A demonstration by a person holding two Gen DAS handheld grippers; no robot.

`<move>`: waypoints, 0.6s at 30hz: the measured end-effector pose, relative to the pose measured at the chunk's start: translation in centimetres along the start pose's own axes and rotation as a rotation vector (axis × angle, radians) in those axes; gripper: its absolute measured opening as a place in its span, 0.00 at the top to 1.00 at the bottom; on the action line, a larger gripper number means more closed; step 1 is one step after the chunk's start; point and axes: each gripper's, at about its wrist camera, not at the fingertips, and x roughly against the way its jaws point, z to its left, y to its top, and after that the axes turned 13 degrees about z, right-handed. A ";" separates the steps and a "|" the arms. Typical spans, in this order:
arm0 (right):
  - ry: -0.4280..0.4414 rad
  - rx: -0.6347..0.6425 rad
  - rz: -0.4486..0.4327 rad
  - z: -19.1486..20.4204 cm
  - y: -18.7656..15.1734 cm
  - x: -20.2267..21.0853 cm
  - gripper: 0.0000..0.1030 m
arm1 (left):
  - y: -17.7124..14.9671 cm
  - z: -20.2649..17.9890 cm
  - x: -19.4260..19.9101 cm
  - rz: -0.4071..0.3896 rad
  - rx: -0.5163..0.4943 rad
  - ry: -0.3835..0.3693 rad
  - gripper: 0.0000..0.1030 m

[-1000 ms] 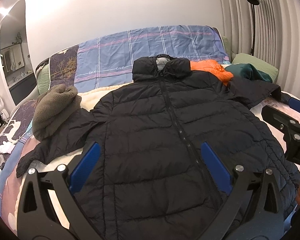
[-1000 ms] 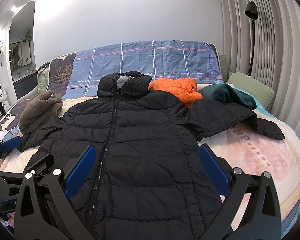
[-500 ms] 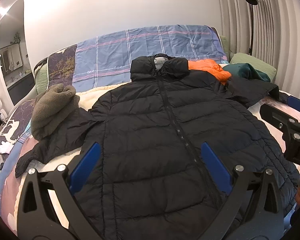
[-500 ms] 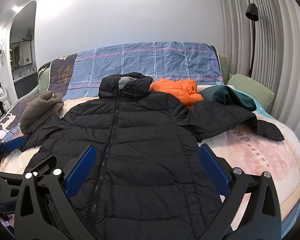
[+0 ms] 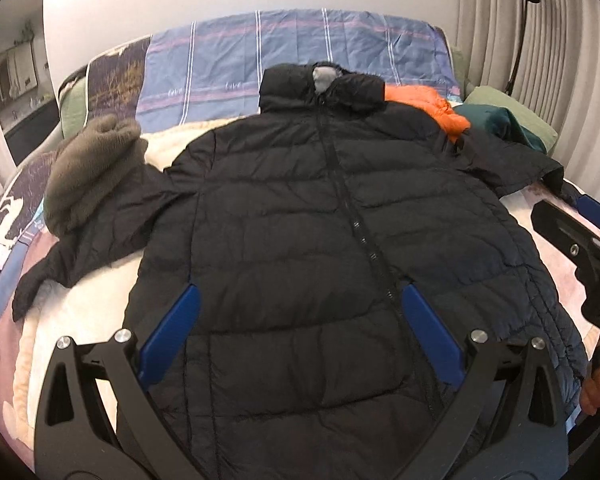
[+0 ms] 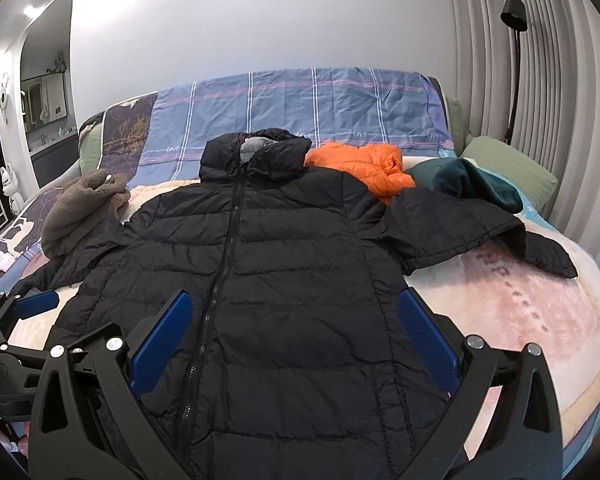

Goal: Fold large clothes

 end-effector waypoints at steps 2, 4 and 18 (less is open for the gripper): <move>-0.005 0.001 0.016 -0.1 0.3 -0.5 0.01 | 0.3 0.1 -0.3 0.020 0.004 0.001 0.02; -0.003 0.003 0.025 -0.1 0.6 -0.8 0.01 | 0.7 0.3 -0.8 0.045 0.007 0.005 0.02; 0.060 0.032 0.089 -0.9 5.1 -4.4 0.01 | 5.2 0.5 -2.7 0.058 -0.050 0.011 0.02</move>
